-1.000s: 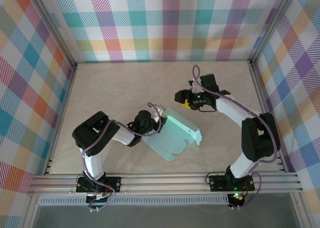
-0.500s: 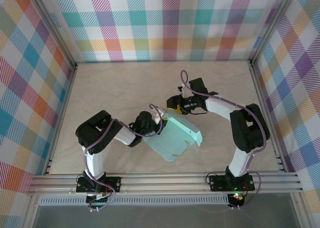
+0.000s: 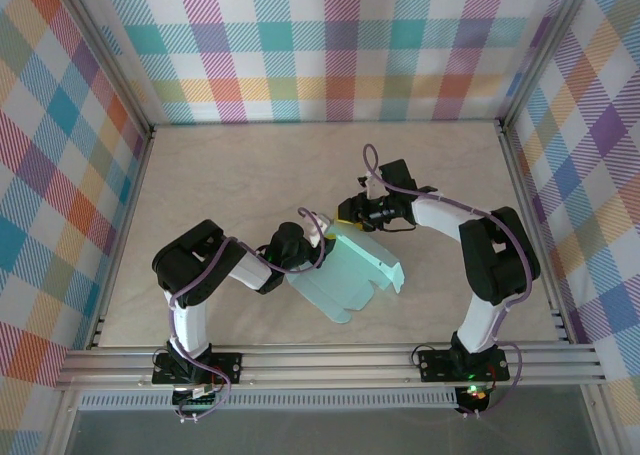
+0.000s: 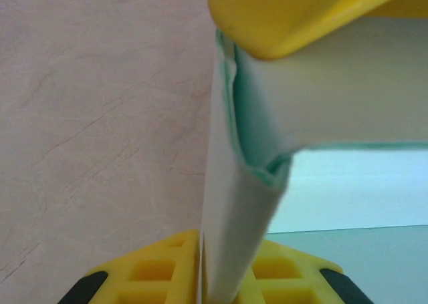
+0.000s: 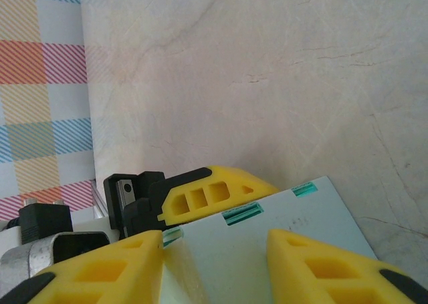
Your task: Fold the paper box
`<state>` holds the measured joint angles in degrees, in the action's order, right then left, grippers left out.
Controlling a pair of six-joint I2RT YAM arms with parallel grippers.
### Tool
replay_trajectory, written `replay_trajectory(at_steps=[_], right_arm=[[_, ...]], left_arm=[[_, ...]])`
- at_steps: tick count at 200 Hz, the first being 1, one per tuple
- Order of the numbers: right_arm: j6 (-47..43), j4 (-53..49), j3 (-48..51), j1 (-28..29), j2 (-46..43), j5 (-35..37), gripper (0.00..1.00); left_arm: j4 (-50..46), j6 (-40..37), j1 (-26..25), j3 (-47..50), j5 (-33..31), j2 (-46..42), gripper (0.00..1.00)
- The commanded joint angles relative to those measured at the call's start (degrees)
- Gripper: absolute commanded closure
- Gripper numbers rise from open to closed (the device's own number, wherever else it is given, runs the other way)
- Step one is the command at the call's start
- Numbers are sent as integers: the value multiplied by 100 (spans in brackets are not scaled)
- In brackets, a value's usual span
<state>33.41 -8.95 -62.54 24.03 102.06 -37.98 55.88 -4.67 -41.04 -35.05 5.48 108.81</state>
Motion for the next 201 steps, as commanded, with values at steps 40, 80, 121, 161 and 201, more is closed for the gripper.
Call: replay_trajectory(at_steps=[40,80,121,161,201], right_arm=[[-201,-273,23,-9,90,119,61],[-194,-272,23,-10,102,100,62],[-52,-117,62,-11,98,-42,63],[203,202,188,-8,102,-221,63],[280,270,199,-6,149,-246,63]], left_arm=[[432,261,-54,126,49,-141,82],[511,465,11,98,102,-161,84],[534,602,21,-163,117,52,86],[704,796,16,-295,86,231,83],[705,818,20,-371,44,366,81]])
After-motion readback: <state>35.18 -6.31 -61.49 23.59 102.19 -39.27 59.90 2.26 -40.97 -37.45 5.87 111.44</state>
